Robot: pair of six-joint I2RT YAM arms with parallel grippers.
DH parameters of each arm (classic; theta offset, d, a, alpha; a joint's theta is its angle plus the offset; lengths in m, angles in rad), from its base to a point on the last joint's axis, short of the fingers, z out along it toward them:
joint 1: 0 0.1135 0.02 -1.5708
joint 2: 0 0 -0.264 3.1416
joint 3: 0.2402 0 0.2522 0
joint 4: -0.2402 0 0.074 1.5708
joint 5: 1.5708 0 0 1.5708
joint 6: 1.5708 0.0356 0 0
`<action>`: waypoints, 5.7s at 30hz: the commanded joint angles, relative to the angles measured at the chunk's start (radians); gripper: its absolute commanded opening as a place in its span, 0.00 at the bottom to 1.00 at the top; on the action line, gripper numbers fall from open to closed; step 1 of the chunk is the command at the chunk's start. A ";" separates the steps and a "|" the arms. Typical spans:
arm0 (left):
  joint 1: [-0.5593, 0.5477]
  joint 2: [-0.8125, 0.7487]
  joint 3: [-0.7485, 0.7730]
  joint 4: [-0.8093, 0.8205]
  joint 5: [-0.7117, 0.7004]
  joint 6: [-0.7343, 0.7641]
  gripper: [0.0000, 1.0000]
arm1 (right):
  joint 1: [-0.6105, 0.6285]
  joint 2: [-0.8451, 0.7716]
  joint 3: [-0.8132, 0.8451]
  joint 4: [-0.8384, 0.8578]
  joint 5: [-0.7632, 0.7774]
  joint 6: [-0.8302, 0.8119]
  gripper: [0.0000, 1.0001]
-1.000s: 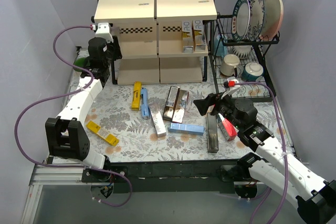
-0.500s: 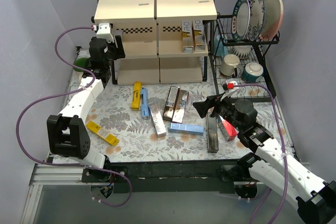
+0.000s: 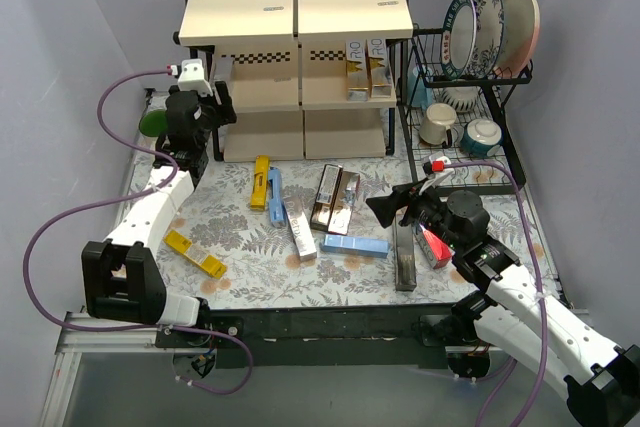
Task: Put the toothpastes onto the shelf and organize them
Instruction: Adjust the toothpaste on the shelf, then pick up the toothpaste from the center of the board, then place the toothpaste on the shelf.
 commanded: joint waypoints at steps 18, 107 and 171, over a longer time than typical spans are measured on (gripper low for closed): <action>0.008 0.070 0.042 0.090 -0.018 0.016 0.37 | 0.002 -0.011 -0.021 0.068 -0.008 -0.013 0.89; -0.940 -0.103 -0.465 -0.563 -0.526 -0.883 0.56 | 0.003 0.190 -0.019 0.030 -0.073 -0.031 0.95; -0.266 0.108 0.434 -0.499 -0.232 -0.046 0.15 | 0.002 -0.017 -0.062 -0.010 -0.039 -0.092 0.95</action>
